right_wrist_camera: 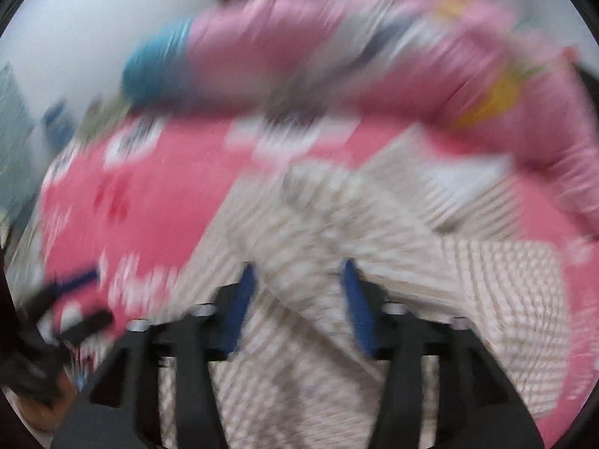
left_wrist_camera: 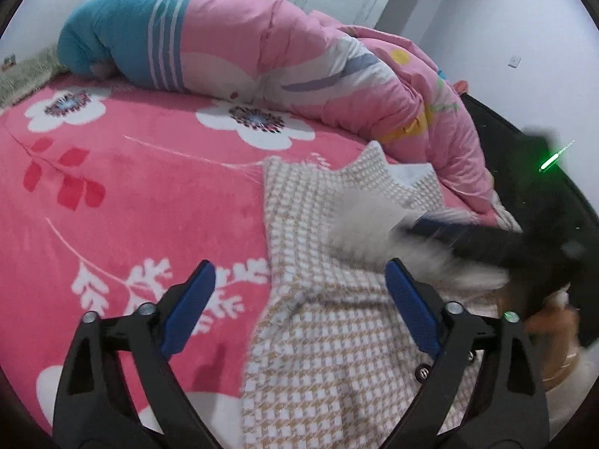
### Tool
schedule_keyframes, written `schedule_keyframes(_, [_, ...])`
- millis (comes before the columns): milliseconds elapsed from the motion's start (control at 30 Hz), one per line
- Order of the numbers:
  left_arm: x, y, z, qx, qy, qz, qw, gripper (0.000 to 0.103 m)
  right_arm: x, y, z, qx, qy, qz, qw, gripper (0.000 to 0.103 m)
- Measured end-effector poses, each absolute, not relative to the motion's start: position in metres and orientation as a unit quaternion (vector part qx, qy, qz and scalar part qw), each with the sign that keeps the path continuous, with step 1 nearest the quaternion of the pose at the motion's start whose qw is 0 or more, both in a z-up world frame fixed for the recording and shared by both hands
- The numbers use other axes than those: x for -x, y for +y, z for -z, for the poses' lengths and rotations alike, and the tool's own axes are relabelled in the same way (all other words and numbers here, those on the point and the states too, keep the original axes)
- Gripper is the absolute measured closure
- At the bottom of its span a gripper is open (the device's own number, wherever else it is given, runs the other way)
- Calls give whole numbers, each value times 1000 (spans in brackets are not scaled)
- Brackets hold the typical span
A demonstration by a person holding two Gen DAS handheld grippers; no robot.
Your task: Fold large clothes
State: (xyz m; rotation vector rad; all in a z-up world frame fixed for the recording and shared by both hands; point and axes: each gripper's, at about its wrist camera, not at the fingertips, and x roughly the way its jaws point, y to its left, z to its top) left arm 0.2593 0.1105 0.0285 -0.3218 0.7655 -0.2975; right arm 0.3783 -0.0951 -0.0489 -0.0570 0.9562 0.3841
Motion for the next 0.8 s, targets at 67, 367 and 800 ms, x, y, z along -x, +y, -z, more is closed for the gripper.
schedule_keyframes(67, [-262,112,-26,162,377,156,899,21,-368,-103,51,25,452,-211,867,43])
schedule_keyframes(367, [-334,72,-14,195,419,203,863,38,-333,-279,9,-129,369,-183,902,19])
schedule_keyframes(800, [-415,23,35,177,516,168,821,95,-299,-430,70,-230,367,-75,898,19])
